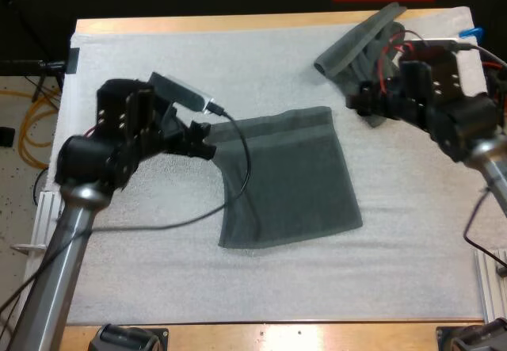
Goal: Pick towel from pile fold and stack
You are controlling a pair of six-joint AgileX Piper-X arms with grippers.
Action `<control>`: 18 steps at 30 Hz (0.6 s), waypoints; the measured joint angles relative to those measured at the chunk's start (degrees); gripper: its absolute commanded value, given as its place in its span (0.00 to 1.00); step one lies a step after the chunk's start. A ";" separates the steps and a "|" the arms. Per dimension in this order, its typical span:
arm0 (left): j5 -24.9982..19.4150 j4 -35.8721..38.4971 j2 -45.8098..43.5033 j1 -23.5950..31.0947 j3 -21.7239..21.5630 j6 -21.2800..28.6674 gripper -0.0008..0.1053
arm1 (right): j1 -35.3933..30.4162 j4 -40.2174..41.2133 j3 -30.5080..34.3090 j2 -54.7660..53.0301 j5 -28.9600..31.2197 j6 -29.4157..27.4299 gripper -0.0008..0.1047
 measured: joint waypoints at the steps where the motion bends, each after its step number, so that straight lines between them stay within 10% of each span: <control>1: 0.02 0.95 -1.51 0.00 0.00 -0.63 0.55 | 0.00 1.22 0.00 -1.26 0.00 0.00 0.67; 18: 0.10 8.99 -27.32 0.00 9.83 -10.02 0.55 | 0.00 14.16 17.68 -29.56 -1.24 4.01 0.67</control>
